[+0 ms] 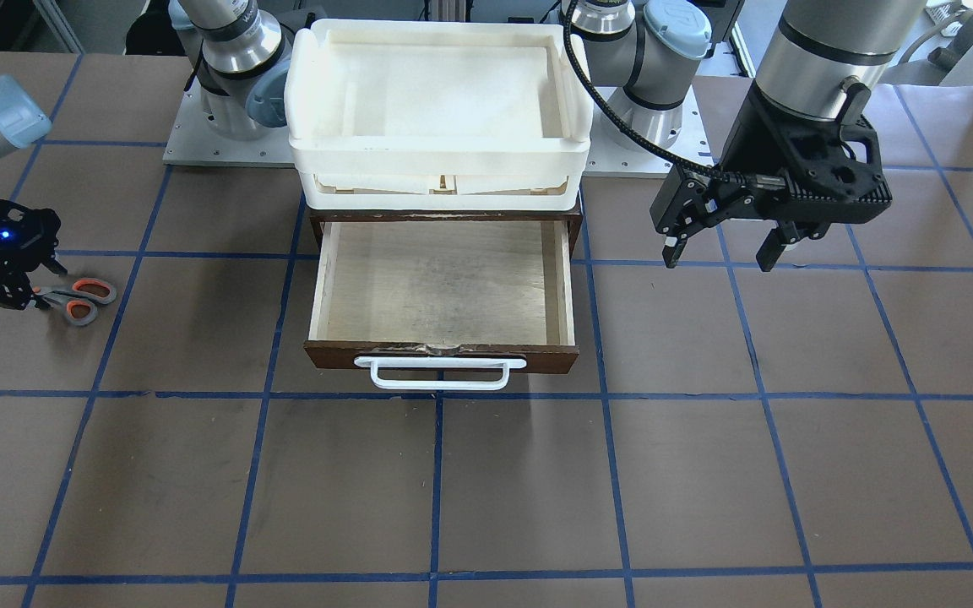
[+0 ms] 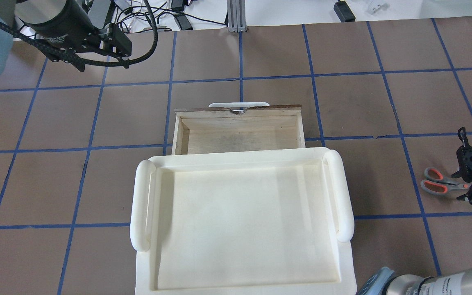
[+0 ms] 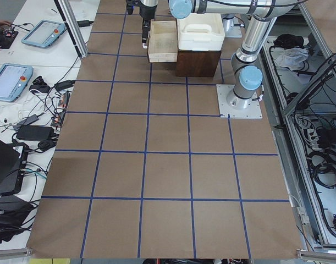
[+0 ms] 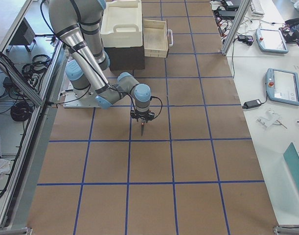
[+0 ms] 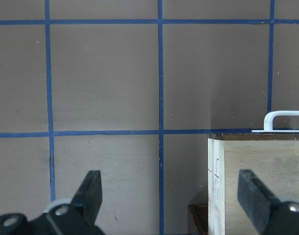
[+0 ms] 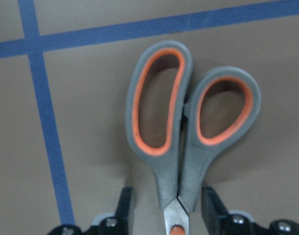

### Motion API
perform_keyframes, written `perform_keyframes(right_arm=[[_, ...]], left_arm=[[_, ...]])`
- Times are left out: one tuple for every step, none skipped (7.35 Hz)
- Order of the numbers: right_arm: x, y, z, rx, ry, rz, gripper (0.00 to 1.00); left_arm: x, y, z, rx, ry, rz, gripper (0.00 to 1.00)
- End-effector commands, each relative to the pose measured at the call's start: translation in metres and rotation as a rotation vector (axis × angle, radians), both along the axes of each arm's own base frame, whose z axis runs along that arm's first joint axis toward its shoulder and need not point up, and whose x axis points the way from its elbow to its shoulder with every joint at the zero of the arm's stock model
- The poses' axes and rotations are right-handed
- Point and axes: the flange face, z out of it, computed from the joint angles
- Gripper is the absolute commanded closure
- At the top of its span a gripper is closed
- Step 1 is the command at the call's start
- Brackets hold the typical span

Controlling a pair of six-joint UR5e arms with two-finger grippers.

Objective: Put scissors in drawer and close it
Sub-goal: 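Close the right gripper on the scissors and lift them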

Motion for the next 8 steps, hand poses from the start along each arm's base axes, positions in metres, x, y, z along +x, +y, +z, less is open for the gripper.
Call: perform_keyframes(right_arm=[[-0.001,0.0,0.0,0.004,0.003,0.0,0.76],[-0.001,0.0,0.002,0.004,0.009,-0.001,0.85],[-0.001,-0.001,0.003,0.003,0.012,0.002,1.0],[-0.003,-0.003,0.007,-0.003,0.019,0.0,1.0],[-0.008,-0.01,0.017,-0.024,0.035,-0.003,1.0],[-0.012,-0.021,0.039,-0.064,0.057,0.003,1.0],[-0.003,-0.031,0.066,-0.09,0.072,0.029,1.0],[0.015,-0.044,0.111,-0.12,0.06,0.037,1.0]], left_arm=[[0.0,0.002,0.002,-0.004,0.002,0.0,0.0],[0.0,0.001,0.001,-0.002,0.001,0.002,0.0],[0.0,0.001,0.001,-0.002,0.001,0.002,0.0],[0.0,0.002,0.002,-0.002,0.001,0.0,0.0],[0.0,0.002,0.002,-0.002,0.001,0.0,0.0],[0.001,0.002,0.003,-0.004,-0.001,0.002,0.0],[0.0,0.001,0.001,-0.002,0.001,0.002,0.0],[0.0,0.005,0.005,-0.007,-0.001,0.002,0.0]])
